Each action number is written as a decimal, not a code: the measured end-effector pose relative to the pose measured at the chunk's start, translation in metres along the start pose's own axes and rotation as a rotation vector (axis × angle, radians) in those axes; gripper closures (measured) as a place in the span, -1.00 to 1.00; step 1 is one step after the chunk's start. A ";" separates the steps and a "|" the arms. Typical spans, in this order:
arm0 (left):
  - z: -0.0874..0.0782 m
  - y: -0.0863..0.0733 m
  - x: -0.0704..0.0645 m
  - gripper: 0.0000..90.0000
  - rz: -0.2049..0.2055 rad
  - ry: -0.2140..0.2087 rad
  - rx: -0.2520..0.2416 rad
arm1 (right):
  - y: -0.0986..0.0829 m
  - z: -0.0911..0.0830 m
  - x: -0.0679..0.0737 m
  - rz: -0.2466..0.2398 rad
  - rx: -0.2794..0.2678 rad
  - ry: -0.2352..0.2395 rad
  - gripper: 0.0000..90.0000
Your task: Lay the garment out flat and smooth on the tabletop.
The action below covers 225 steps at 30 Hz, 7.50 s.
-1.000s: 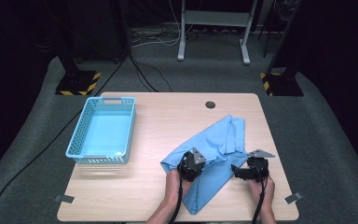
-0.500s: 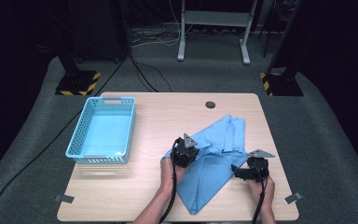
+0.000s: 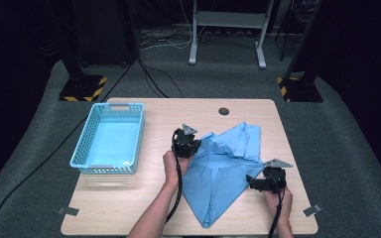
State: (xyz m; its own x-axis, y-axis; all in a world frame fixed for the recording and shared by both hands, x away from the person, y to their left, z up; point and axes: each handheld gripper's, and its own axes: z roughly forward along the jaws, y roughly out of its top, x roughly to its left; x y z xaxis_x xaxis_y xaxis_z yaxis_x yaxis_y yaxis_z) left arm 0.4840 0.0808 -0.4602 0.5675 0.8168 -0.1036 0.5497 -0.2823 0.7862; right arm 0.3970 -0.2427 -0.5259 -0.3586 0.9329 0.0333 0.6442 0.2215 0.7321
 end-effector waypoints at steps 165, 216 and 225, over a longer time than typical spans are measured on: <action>-0.025 -0.114 -0.068 -0.99 0.028 0.125 0.111 | 0.041 0.002 0.018 -0.091 0.044 -0.033 -0.93; -0.024 -0.114 -0.068 -0.97 0.033 0.119 0.109 | 0.053 0.032 -0.001 -0.002 0.076 -0.029 0.84; -0.025 -0.114 -0.068 -0.97 0.034 0.119 0.109 | 0.054 0.030 0.001 -0.019 0.068 -0.050 0.89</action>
State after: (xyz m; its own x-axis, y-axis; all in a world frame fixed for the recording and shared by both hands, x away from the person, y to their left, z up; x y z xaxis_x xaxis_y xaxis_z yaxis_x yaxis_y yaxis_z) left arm 0.3677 0.0697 -0.5278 0.5137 0.8579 0.0004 0.5985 -0.3587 0.7164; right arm 0.4516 -0.2215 -0.5064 -0.3377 0.9411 -0.0156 0.6828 0.2563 0.6842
